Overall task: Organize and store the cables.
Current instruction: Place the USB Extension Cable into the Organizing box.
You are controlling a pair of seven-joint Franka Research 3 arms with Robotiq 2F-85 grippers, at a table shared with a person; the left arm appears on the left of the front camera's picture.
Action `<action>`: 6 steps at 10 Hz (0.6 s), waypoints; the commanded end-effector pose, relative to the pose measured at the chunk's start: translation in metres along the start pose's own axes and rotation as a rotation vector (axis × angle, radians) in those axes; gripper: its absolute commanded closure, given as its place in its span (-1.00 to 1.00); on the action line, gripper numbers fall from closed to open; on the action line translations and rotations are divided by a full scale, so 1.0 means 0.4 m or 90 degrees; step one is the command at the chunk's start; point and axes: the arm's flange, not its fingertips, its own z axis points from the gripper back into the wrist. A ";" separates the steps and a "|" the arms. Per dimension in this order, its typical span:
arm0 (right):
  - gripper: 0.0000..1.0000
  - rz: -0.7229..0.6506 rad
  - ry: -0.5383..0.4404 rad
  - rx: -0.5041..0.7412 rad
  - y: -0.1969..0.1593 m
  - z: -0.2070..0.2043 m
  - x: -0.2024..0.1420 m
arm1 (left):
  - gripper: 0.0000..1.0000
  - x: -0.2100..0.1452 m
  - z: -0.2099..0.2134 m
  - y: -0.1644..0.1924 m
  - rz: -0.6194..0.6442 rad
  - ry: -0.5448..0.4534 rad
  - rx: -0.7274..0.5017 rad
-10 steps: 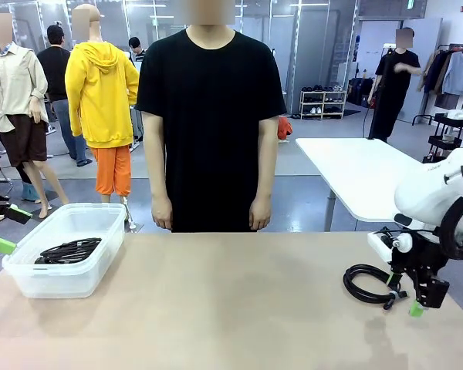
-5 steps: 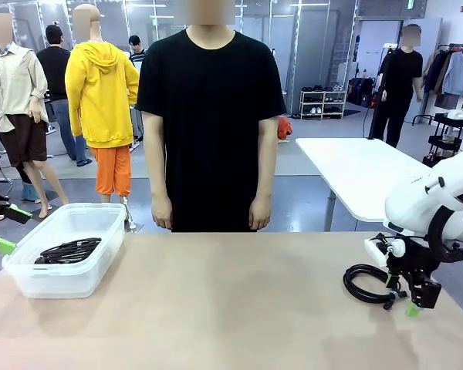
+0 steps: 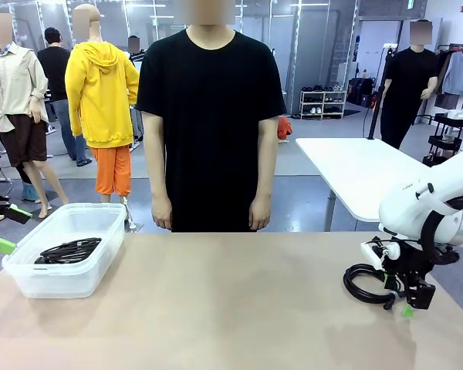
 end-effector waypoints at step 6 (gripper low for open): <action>0.93 -0.011 0.028 -0.006 -0.007 0.001 0.015 | -1.00 0.007 0.003 -0.007 0.011 -0.004 -0.005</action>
